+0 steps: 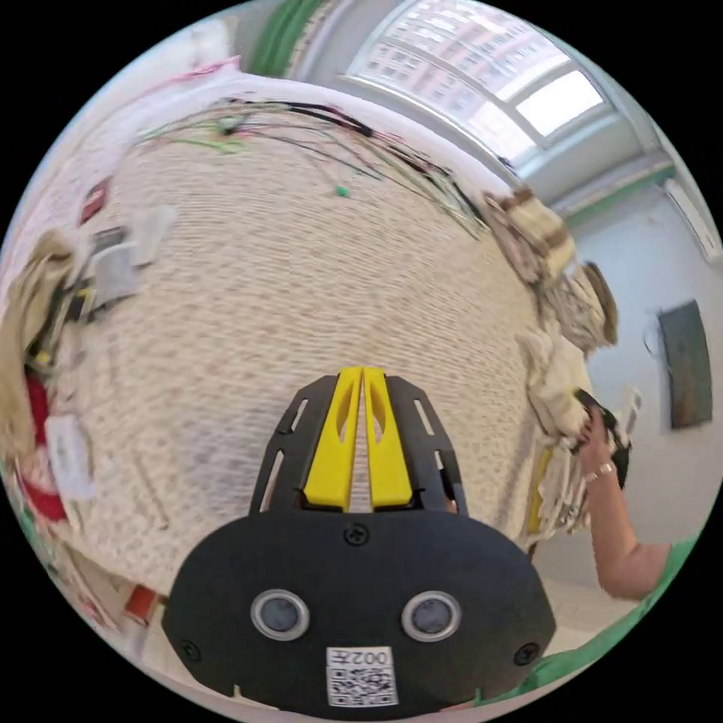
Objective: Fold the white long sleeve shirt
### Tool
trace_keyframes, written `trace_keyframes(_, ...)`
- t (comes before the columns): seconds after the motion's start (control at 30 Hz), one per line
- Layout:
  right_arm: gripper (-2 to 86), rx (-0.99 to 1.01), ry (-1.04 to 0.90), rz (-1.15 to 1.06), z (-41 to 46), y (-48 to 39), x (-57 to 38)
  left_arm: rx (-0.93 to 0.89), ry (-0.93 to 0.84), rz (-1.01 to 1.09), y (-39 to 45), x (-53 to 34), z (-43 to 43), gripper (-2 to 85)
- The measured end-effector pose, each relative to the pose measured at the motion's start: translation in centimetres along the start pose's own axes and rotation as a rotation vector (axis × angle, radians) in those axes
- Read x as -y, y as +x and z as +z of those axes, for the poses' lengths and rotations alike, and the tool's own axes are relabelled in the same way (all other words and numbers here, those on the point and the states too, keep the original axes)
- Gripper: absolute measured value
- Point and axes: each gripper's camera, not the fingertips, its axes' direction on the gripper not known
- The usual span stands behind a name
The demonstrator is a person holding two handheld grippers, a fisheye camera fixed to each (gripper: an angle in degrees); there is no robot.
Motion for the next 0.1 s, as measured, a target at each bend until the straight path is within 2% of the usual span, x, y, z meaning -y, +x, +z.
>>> trace_keyframes(0.1,6.2,0.034,0.171,-0.103,-5.6,-3.2,-3.6,0.189,0.070,-0.212,-8.2,-1.1,-4.9,-0.7)
